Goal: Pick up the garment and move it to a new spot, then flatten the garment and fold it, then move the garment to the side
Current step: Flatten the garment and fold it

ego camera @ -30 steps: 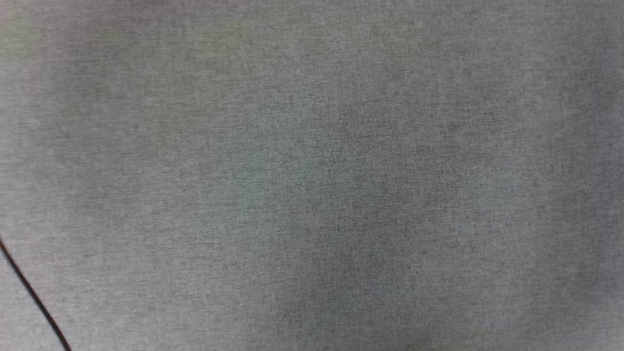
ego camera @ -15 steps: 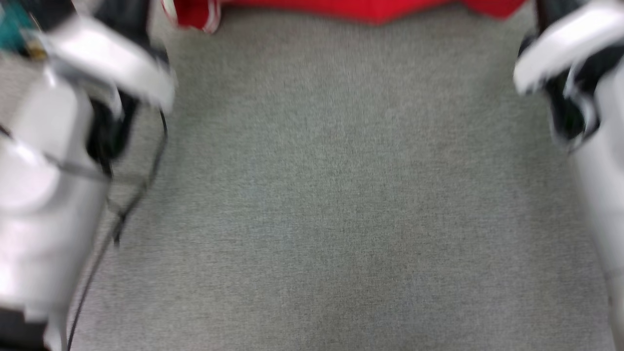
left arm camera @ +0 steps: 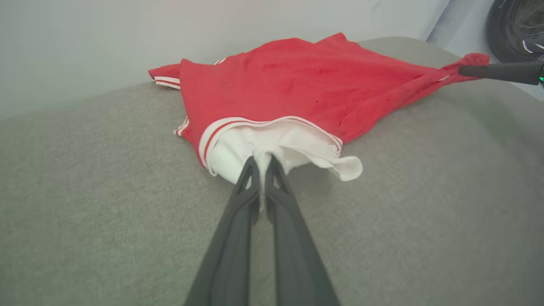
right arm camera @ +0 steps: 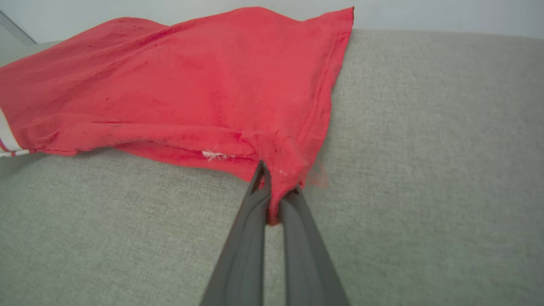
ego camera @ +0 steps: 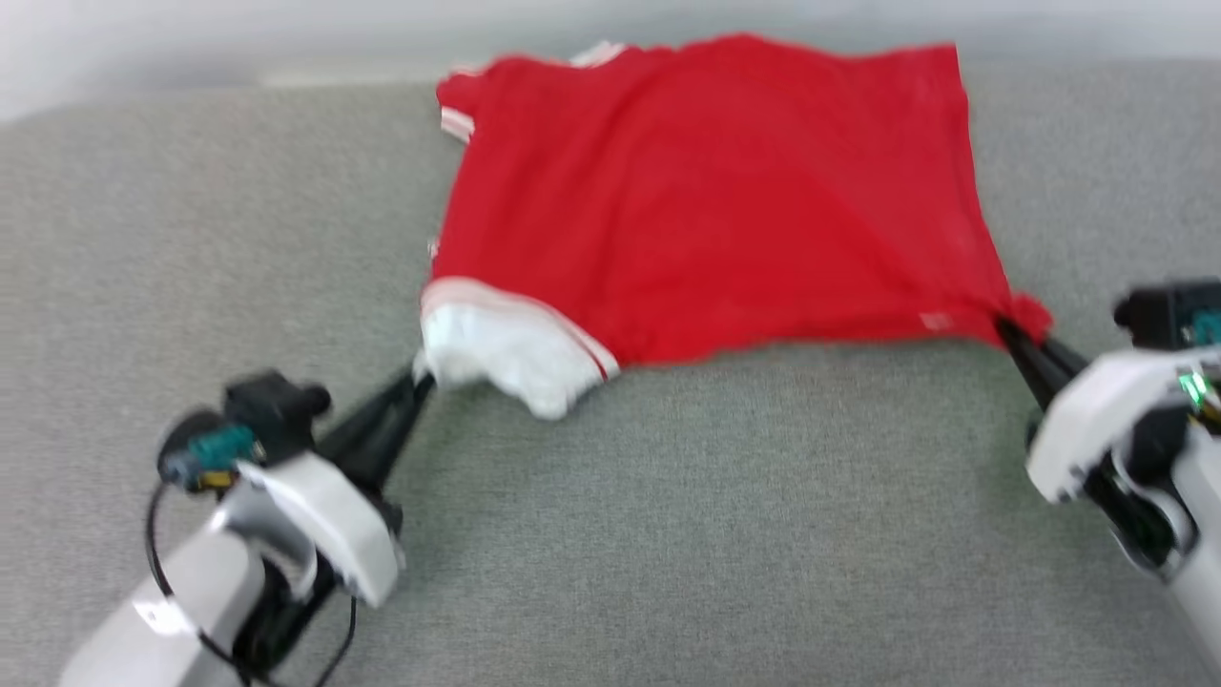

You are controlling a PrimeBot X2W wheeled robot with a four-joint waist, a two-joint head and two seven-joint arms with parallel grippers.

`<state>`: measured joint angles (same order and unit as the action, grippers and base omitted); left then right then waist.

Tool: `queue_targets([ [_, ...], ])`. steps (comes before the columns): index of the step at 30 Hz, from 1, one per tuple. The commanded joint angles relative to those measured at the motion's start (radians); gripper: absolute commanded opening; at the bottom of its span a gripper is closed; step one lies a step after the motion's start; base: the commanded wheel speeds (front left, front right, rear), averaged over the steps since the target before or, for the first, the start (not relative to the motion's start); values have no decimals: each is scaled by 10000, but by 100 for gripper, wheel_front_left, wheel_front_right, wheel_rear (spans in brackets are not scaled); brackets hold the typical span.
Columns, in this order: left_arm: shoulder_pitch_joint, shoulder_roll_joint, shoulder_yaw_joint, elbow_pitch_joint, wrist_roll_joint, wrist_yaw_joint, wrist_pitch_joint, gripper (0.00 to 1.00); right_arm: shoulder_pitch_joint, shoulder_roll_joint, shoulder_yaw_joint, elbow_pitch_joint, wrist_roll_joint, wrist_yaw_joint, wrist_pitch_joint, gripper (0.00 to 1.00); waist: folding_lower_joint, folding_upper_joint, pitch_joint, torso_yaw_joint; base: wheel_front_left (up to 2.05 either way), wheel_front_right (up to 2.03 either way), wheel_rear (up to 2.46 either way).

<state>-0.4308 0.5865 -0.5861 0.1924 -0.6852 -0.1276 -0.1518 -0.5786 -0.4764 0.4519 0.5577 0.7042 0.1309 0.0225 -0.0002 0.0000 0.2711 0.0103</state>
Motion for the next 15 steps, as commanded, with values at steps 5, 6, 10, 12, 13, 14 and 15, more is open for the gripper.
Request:
queue_targets([
  [5,1295,446,-447,-762,-130,149,588,0,1421,-823,10,-466,800,-4,715,0,2,0,-854,112,0,0,0],
  [6,1467,545,-527,-876,-111,171,667,0,1616,-949,-1,-530,868,-5,807,0,2,0,-948,107,0,0,0],
  [10,2282,862,-787,-1334,-258,231,937,0,2471,-1331,-103,-792,1146,-5,1113,0,2,0,-1298,101,0,0,0],
  [12,2699,1028,-906,-1575,-327,277,1047,0,2880,-1467,-221,-925,1350,-5,1246,0,2,0,-1472,97,0,0,0],
  [13,2919,1104,-974,-1700,-399,307,1117,0,3092,-1544,-289,-1001,1450,-5,1315,0,2,0,-1555,100,0,0,0],
  [14,3154,1175,-1024,-1820,-462,332,1165,0,3321,-1590,-363,-1070,1572,-5,1387,0,2,0,-1659,100,0,0,0],
  [15,3372,1248,-1056,-1938,-534,384,1206,0,3540,-1632,-430,-1147,1675,-5,1475,0,2,0,-1754,95,0,0,0],
])
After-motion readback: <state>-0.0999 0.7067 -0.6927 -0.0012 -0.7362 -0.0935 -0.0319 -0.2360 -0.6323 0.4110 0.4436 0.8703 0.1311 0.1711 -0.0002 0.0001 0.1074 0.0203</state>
